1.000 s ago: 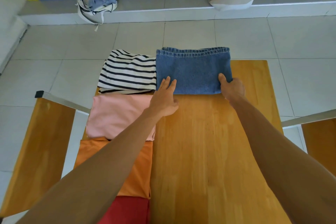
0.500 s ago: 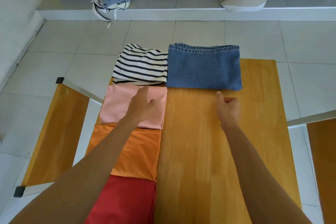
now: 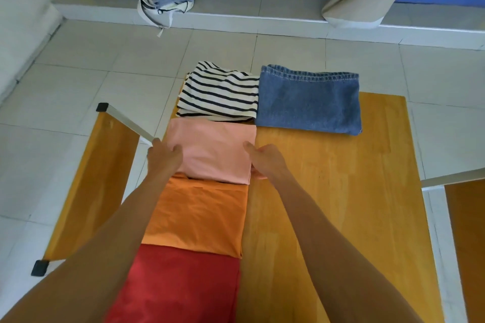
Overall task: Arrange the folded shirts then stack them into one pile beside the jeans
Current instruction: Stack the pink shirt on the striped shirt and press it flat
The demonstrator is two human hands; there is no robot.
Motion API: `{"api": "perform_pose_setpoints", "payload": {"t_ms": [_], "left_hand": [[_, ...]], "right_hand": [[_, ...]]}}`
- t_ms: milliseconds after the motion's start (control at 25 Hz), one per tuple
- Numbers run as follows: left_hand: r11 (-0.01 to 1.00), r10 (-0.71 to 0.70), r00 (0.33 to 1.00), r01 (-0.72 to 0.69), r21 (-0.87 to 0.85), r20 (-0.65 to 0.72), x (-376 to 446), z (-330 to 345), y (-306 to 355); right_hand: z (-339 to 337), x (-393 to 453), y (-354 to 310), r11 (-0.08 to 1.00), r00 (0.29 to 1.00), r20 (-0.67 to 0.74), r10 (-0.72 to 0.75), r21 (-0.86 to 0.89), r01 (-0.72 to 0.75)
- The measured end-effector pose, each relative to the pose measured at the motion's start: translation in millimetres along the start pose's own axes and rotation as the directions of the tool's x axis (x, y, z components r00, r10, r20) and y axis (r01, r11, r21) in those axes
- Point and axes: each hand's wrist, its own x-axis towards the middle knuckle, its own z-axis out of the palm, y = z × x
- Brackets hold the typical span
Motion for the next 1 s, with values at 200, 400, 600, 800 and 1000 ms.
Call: {"api": "perform_pose_setpoints", "payload": {"t_ms": [200,400,600,800,1000], "left_hand": [[0.995,-0.081,0.988,0.089,-0.052,0.134,18,-7,-16],[0.963,-0.127,0.893,0.215,-0.161,0.433,38,-28,-6],[0.896,0.136,0.905,0.062,-0.440,0.404,56,-69,34],[0.773,0.329,0.874,-0.032,-0.633,0.358,96,-96,107],[0.824,0.316,0.907,-0.117,-0.554,0.279,153,-63,152]], "right_hand": [[27,-2,-16,0.994,0.993,0.055,0.105,0.014,-0.106],[34,-5,-15,0.998,1.000,-0.001,0.012,0.058,-0.012],[12,-9,-54,0.944,0.991,-0.050,-0.121,0.303,0.131],[-24,29,-133,0.899,0.941,-0.200,-0.274,0.295,0.324],[-32,96,-152,0.937,0.958,-0.226,-0.178,0.257,0.235]]}}
